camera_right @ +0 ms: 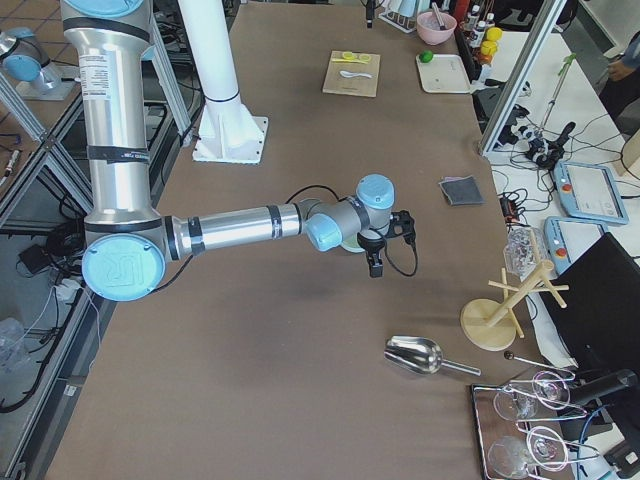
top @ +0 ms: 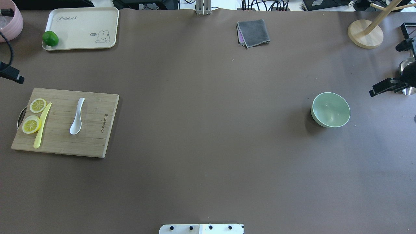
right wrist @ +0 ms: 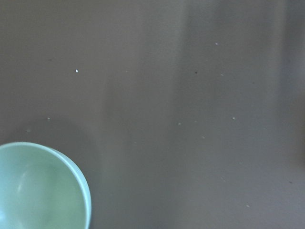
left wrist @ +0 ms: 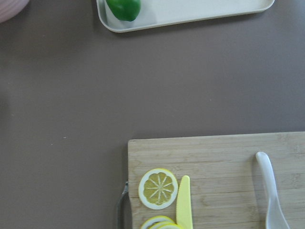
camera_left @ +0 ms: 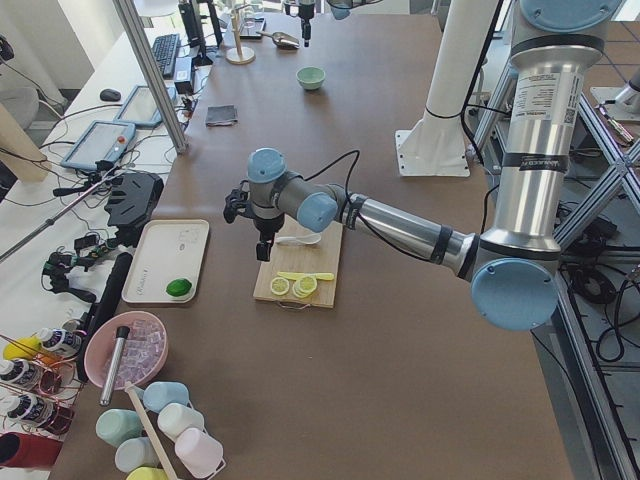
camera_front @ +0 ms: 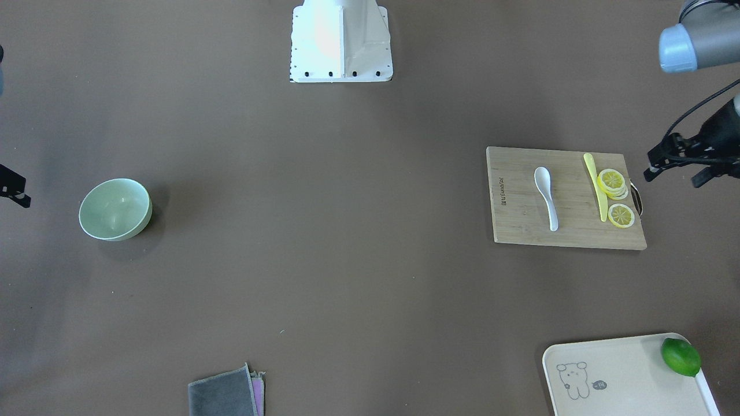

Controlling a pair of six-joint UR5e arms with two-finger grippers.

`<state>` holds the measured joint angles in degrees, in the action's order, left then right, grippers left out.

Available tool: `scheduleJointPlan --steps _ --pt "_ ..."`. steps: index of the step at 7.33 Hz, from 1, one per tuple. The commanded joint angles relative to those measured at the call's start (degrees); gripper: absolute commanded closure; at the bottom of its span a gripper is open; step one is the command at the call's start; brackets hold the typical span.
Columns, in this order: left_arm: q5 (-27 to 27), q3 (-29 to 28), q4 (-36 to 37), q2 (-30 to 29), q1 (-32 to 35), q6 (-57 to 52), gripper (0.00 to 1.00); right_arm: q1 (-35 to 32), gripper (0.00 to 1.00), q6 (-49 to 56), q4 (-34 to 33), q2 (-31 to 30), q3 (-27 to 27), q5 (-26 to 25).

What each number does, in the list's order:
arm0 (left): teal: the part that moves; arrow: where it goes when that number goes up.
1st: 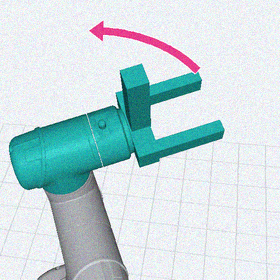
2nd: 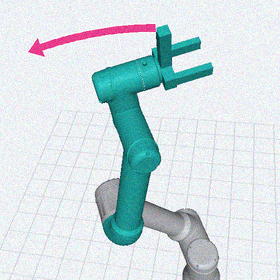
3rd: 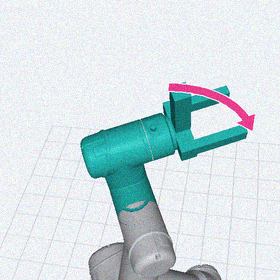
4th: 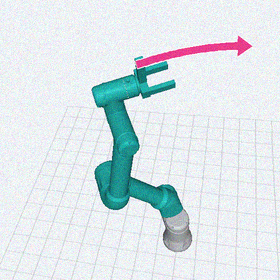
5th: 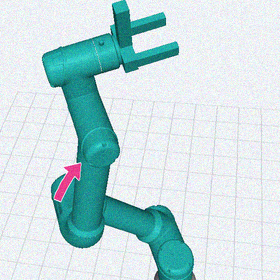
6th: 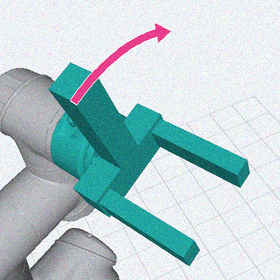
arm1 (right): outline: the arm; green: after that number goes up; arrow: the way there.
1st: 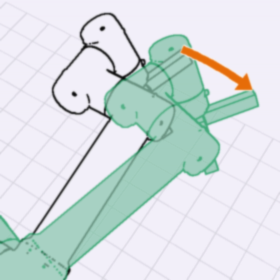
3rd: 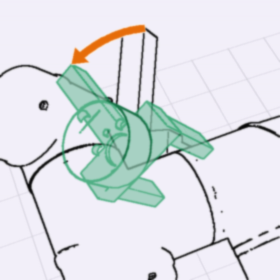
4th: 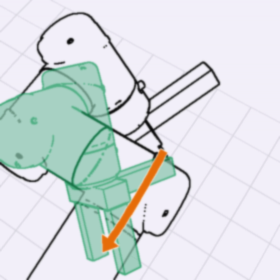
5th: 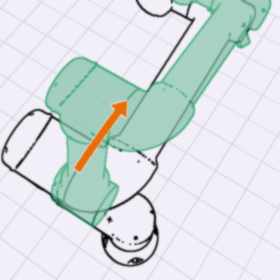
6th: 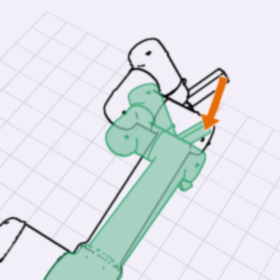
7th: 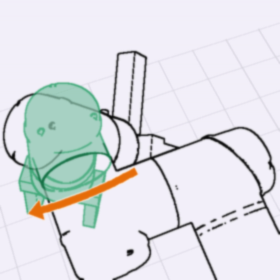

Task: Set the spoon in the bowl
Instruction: 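Reach left gripper to the white spoon while right gripper reaches the bowl rim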

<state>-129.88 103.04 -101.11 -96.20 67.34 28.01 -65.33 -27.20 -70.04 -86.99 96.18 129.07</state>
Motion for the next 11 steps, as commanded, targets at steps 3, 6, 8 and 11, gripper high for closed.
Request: scheduleJointPlan --steps 3,6,8,11 --pt "1.38 -1.96 0.38 -4.43 -4.85 5.39 0.02 7.14 0.19 -6.9 1.64 3.05 -3.61 -1.63" --pt "1.47 -2.84 0.38 -5.74 -5.55 7.48 0.02 8.55 0.99 -12.33 4.82 3.49 -5.48 -1.11" --pt "3.12 -4.33 0.04 -6.02 -8.35 10.38 0.03 8.99 1.0 -12.7 4.82 3.67 -4.6 0.55" --pt "4.19 -6.7 -0.4 -6.63 -13.46 15.85 0.15 16.25 1.0 -33.18 4.29 13.74 -2.75 1.28"
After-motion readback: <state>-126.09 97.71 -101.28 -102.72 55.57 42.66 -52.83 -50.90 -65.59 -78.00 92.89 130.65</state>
